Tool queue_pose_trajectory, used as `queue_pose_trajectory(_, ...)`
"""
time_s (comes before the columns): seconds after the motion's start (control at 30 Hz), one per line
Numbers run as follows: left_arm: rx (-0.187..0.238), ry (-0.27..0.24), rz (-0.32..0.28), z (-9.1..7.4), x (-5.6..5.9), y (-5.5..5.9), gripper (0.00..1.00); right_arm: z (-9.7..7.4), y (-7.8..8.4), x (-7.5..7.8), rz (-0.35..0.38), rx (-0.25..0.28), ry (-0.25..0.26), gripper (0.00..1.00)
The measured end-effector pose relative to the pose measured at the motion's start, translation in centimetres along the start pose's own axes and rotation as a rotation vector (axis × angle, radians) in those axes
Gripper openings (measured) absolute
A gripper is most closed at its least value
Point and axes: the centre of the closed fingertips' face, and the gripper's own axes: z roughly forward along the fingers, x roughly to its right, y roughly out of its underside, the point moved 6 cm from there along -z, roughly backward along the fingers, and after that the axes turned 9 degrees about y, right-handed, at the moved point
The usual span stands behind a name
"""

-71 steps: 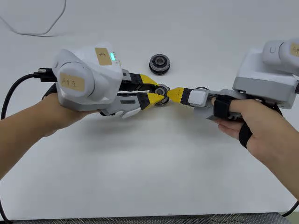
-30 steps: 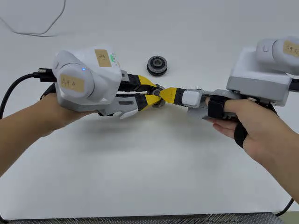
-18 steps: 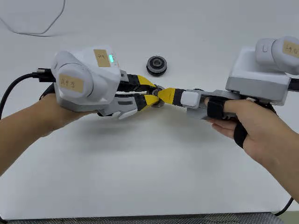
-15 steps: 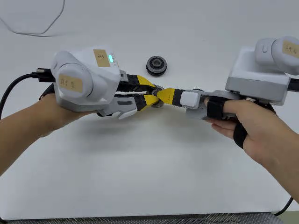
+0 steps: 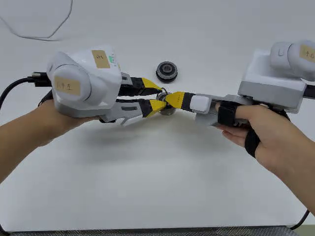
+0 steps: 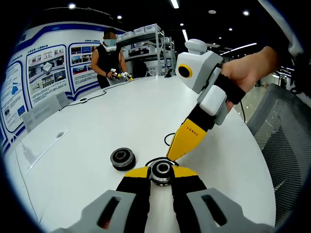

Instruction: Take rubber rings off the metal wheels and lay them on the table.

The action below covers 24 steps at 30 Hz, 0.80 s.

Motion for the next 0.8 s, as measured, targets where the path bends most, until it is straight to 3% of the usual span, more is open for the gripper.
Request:
queue_pose_trajectory(0.23, 0.035, -0.034, -0.02, -1.4, -0.1, -0.6, 0.25, -0.5, -0.7, -0.9, 0.014, 0.016, -0.031, 0.01)
queue_pose_trajectory(0.37, 0.047, -0.046, -0.034, -1.6, -0.1, -0.8, 0.3, -1.3, -1.2, -0.6, 0.029, 0.027, -0.041, 0.02)
queue_pose_trajectory(0.57, 0.038, -0.071, -0.031, -1.6, -0.2, -0.9, 0.42, -2.9, -2.2, 1.0, 0.059, 0.055, -0.027, 0.02)
queue_pose_trajectory(0.8, 0.077, -0.099, -0.047, -1.8, -0.6, -1.6, 0.55, -4.2, -2.8, 3.7, 0.097, 0.063, 0.011, 0.02)
